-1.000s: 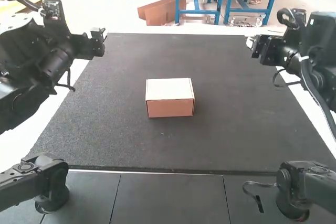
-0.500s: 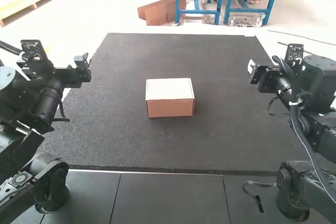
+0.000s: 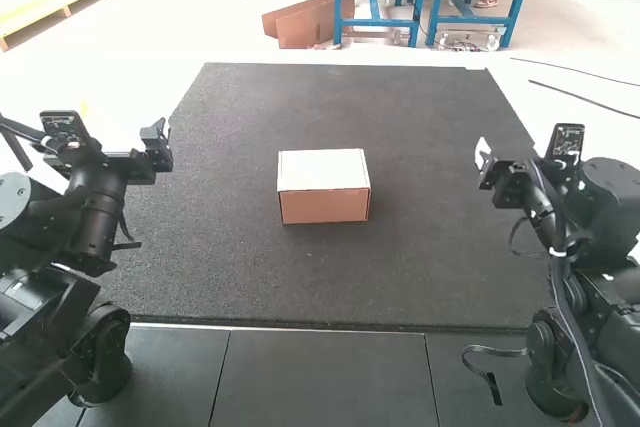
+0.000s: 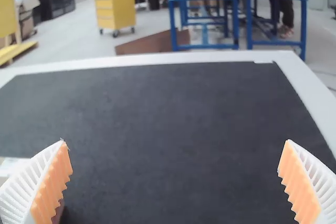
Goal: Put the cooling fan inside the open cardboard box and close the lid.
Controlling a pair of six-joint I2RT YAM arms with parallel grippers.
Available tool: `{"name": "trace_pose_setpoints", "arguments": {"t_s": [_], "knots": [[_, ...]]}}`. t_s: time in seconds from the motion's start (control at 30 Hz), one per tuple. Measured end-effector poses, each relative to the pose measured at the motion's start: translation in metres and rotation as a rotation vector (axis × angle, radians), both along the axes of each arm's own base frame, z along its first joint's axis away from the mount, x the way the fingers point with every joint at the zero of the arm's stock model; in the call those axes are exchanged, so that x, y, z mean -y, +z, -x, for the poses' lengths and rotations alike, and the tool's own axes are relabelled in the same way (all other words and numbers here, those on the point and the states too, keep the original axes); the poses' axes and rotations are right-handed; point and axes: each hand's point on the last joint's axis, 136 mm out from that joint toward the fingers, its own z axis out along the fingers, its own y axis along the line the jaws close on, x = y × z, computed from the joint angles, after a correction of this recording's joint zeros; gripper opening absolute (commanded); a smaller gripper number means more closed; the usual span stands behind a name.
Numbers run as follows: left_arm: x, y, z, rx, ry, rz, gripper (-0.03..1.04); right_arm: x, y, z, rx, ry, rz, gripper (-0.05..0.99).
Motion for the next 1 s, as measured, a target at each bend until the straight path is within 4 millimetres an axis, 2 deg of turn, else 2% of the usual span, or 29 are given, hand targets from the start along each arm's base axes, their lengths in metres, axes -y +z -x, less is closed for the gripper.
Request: {"name": "trace_pose_setpoints", "arguments": {"t_s": [0.27, 0.43, 0.53, 0.6, 0.8, 1.0], "knots": [[0.005, -0.028, -0.009, -0.082, -0.006, -0.04, 0.96, 0.0, -0.004, 0.008, 0.021, 0.009, 0.004, 0.9], [0.009, -0.064, -0.018, -0.228, -0.019, -0.072, 0.96, 0.001, -0.015, 0.017, 0.019, 0.009, 0.01, 0.9], [0.01, -0.088, -0.021, -0.322, -0.033, -0.046, 0.96, 0.003, -0.033, 0.017, -0.053, 0.001, 0.022, 0.91], [0.006, -0.098, -0.022, -0.36, -0.021, -0.015, 0.96, 0.004, -0.038, 0.017, -0.072, -0.004, 0.026, 0.91], [-0.031, -0.105, -0.022, -0.372, 0.094, 0.112, 0.96, 0.002, -0.04, 0.017, -0.082, 0.005, 0.029, 0.91], [-0.038, -0.106, -0.023, -0.373, 0.083, 0.149, 0.96, 0.002, -0.049, 0.018, -0.117, 0.012, 0.033, 0.91]]}}
